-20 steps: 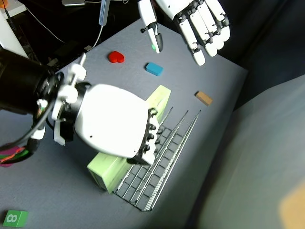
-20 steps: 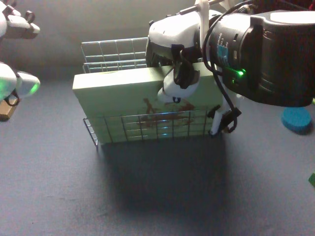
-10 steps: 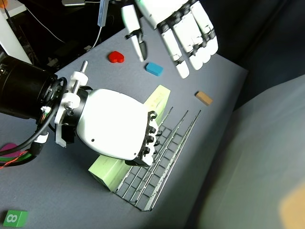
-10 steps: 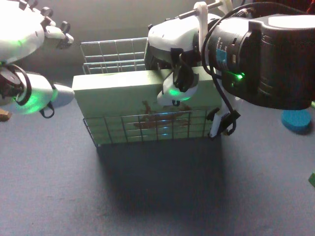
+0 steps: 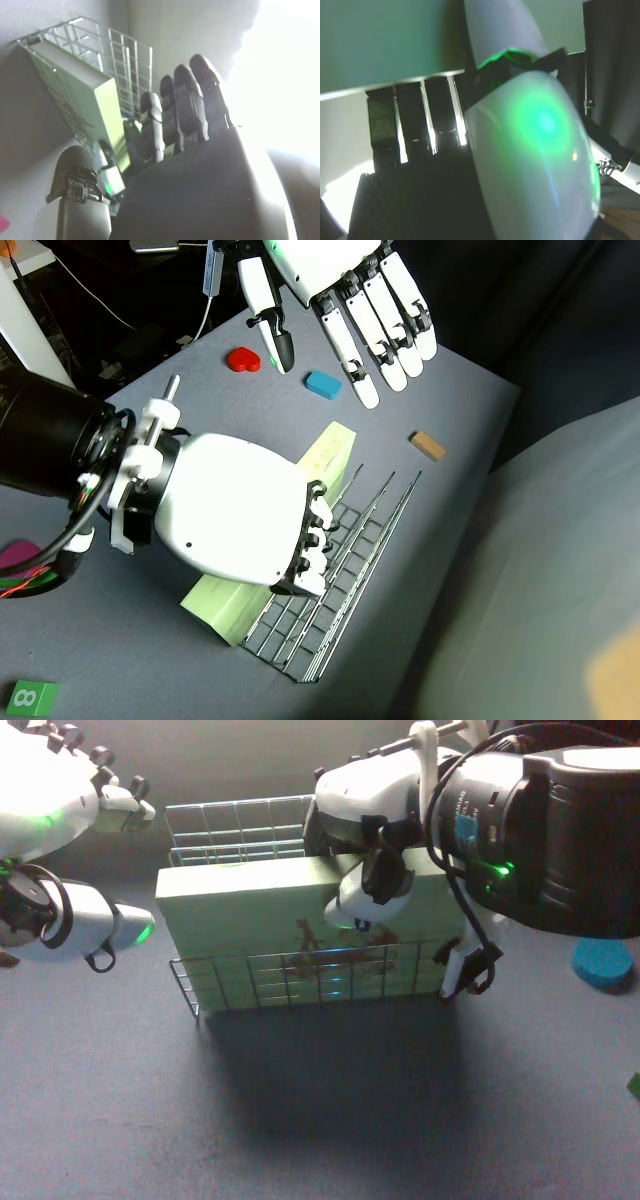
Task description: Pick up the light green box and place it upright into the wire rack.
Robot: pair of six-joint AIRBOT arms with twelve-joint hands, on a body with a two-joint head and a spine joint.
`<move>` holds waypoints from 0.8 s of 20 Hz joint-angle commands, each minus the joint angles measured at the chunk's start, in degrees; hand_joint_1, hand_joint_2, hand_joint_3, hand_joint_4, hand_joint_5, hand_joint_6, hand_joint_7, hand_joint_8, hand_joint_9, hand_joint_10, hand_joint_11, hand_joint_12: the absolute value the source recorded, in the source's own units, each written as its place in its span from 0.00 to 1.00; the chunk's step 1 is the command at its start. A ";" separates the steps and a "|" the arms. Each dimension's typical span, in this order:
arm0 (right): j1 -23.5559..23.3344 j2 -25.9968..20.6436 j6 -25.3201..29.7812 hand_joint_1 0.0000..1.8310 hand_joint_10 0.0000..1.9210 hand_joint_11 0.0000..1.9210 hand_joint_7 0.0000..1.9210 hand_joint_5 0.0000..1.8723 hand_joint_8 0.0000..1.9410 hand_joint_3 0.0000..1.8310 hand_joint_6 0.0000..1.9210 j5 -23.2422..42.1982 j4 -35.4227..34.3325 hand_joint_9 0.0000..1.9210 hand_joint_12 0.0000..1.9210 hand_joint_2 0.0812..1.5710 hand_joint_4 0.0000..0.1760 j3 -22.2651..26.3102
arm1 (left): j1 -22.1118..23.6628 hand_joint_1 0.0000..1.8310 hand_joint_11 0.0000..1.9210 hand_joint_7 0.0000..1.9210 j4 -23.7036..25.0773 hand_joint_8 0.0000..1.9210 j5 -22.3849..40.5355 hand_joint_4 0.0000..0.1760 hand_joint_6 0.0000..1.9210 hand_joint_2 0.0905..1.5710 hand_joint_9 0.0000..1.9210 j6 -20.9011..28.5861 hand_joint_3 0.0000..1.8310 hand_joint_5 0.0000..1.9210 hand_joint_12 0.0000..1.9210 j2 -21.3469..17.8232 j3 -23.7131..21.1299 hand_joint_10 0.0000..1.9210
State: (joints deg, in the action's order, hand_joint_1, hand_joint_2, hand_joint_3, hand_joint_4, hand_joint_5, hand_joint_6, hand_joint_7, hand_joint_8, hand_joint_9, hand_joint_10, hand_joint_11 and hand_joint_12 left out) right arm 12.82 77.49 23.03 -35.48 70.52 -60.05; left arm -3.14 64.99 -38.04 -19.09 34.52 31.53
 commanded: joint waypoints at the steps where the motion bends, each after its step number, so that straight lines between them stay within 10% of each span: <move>1: -0.78 -0.11 -0.34 0.52 0.23 0.14 0.36 0.36 0.06 0.00 0.03 1.22 2.87 0.25 0.74 0.68 0.00 0.42 | 0.67 0.06 0.00 0.12 4.02 0.00 1.50 0.37 0.00 0.78 0.11 0.18 0.00 0.14 0.30 0.31 -0.21 0.00; 5: -0.94 -1.08 -0.65 0.45 0.03 0.01 0.26 0.26 0.00 0.00 0.00 1.30 2.88 0.20 0.63 0.62 0.00 1.71 | 0.72 0.07 0.00 0.12 4.02 0.00 1.39 0.37 0.00 0.78 0.10 0.34 0.00 0.14 0.29 1.14 -0.43 0.00; 16: -8.05 -13.88 -7.73 0.35 0.00 0.00 0.13 0.13 0.00 0.00 0.00 1.27 1.61 0.09 0.39 0.57 0.11 14.82 | 0.38 0.10 0.00 0.11 5.80 0.00 -1.01 0.38 0.00 0.78 0.10 3.20 0.00 0.12 0.29 2.81 -2.28 0.00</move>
State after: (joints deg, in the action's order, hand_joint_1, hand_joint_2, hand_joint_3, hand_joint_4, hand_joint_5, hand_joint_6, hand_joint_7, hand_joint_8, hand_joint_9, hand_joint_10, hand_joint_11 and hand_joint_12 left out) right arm 5.58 62.96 14.81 -35.64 69.21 -44.77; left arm -3.16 66.76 -40.18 -15.94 37.17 29.32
